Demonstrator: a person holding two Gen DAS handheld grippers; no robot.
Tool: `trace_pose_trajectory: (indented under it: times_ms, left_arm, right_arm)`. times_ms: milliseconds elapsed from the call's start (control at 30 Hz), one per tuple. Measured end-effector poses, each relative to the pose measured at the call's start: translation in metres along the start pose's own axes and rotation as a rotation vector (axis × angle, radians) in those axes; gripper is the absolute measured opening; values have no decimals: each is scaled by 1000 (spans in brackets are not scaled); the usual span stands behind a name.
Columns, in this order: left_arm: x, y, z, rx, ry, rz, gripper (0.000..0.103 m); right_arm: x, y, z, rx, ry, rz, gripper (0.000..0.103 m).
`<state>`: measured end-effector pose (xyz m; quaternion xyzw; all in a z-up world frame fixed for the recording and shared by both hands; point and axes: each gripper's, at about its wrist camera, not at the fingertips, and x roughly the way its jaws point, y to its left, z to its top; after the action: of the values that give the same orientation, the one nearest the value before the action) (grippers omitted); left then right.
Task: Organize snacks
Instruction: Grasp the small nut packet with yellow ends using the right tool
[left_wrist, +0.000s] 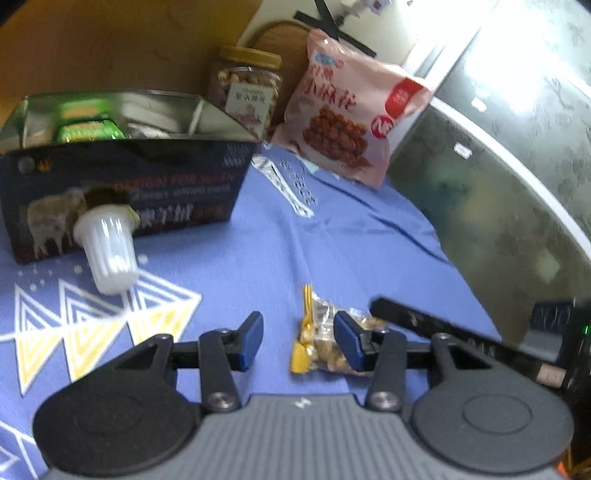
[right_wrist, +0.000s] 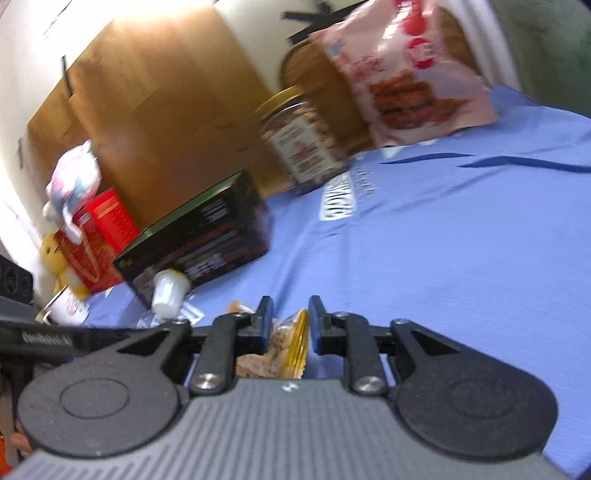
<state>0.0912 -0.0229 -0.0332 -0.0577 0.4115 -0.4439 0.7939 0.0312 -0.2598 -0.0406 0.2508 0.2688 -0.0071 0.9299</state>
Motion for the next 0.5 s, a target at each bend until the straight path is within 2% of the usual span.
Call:
trace_pose_trajectory:
  times_ms: [33,133,233,433,500]
  left_arm:
    - [-1,1,2,-4,-3,5,45]
    - [-1,5,6,-20,0,-3,50]
    - [5,13,10,-58,19,-18,52]
    - [29,6,10,-44,75,-55,52]
    - [40,-1,5,-25,110,-78,48]
  right_arm:
    - [-4,-3,-1,7,-5,-3,38]
    - [-18,-8,-6,1,-26,4,44]
    - [-27,-4,-12,-52,-26,17,58]
    - [-21,24,-24,-255,25,-8,58]
    - [-14,31,-26,-301,53,-21,58]
